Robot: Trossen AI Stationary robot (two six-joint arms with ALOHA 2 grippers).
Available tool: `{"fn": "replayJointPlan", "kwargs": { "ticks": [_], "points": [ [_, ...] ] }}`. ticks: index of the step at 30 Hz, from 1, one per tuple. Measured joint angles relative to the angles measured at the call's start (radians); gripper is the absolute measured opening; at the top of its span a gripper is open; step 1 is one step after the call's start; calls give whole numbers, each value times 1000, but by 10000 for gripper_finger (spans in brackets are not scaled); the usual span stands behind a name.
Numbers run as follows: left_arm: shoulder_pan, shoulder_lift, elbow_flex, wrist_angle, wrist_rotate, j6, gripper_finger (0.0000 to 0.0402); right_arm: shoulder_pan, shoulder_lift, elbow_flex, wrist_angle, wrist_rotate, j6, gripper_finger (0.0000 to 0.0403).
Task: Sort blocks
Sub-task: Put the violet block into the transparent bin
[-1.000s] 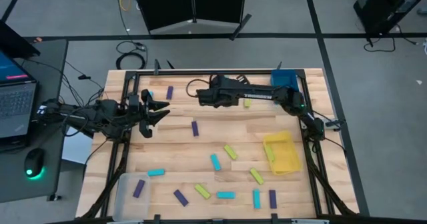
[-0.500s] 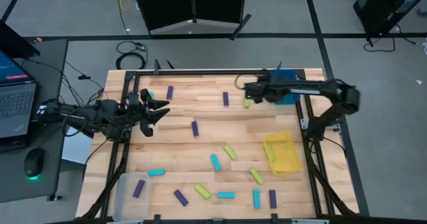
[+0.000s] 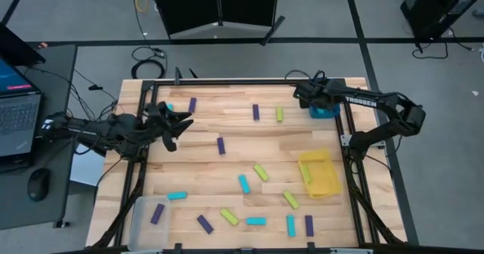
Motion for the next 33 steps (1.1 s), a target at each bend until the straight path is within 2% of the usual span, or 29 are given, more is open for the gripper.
{"fn": "replayJointPlan", "kwargs": {
  "ticks": [5,10,17,21,23,27,33],
  "points": [
    [5,44,0,-76,-34,-50,167,14,-20,1,25,24,-38,235],
    [52,168,2,-139,-28,-149,167,96,-105,2,192,-16,-215,258],
    [191,459,92,-222,112,-302,167,241,-277,2,474,-118,-404,279],
    [234,630,187,-228,200,-295,176,298,-346,2,527,-121,-429,285],
    [246,710,254,-283,214,-291,188,312,-364,2,527,-121,-438,284],
    [265,859,420,-513,215,-329,226,321,-373,2,525,-121,-446,282],
    [278,1054,635,-830,229,-482,299,321,-351,2,540,-120,-478,282]
  ]
}}
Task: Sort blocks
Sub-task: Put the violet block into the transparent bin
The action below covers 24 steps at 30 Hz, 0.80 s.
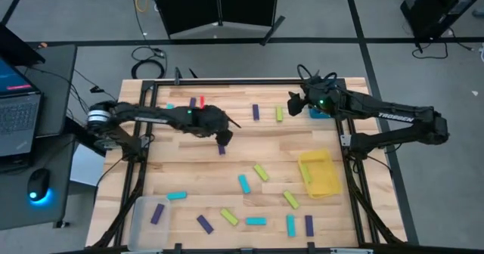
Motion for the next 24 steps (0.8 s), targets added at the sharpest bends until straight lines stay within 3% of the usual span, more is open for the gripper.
{"fn": "replayJointPlan", "kwargs": {
  "ticks": [12,24],
  "points": [
    [-31,220,74,-8,92,-279,392,0,13,0,48,0,-72,280],
    [-78,290,72,49,75,-493,392,6,13,0,39,-3,-171,280]
  ]
}}
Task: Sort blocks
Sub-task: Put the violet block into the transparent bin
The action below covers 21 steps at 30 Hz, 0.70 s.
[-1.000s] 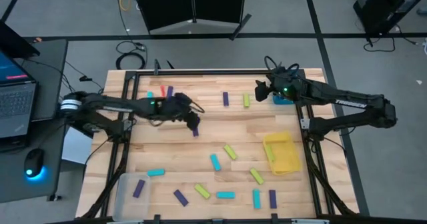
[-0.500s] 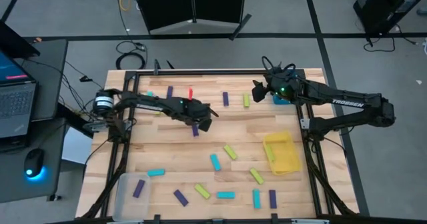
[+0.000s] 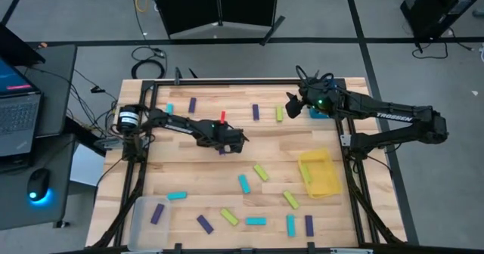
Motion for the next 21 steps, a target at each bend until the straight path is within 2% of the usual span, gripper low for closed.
{"fn": "replayJointPlan", "kwargs": {
  "ticks": [6,11,15,21],
  "points": [
    [-22,37,5,-11,-21,-62,375,0,0,0,-1,-6,-42,281],
    [-31,42,3,-24,-34,-88,337,0,0,0,-3,-8,-58,279],
    [-34,43,2,-47,-34,-103,277,0,-1,0,-4,-9,-59,282],
    [-34,44,1,-61,-28,-107,161,0,-1,0,-10,-9,-54,282]
  ]
}}
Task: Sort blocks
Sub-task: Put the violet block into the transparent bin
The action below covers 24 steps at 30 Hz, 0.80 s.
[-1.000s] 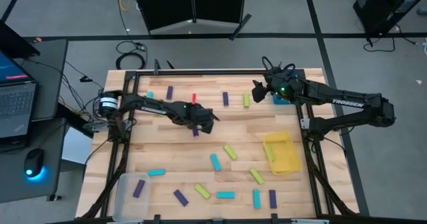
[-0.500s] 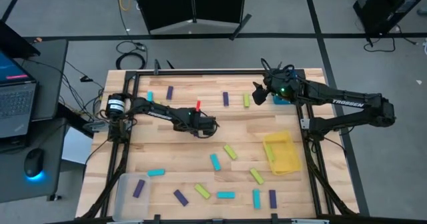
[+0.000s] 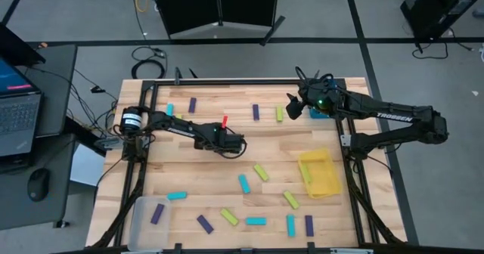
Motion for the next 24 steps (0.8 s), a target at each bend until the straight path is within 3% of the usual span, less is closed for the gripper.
{"fn": "replayJointPlan", "kwargs": {
  "ticks": [4,12,16,20,24],
  "points": [
    [0,0,0,2,-4,35,101,0,0,0,0,0,7,280],
    [-3,-7,54,-67,-14,268,101,0,0,0,0,0,26,283],
    [-25,-82,127,-138,-36,356,101,0,0,0,-1,0,30,282],
    [-84,-162,206,-239,-83,454,101,0,0,0,-7,-6,34,279],
    [-181,-244,294,-416,-38,525,101,0,0,0,-9,-8,34,282]
  ]
}}
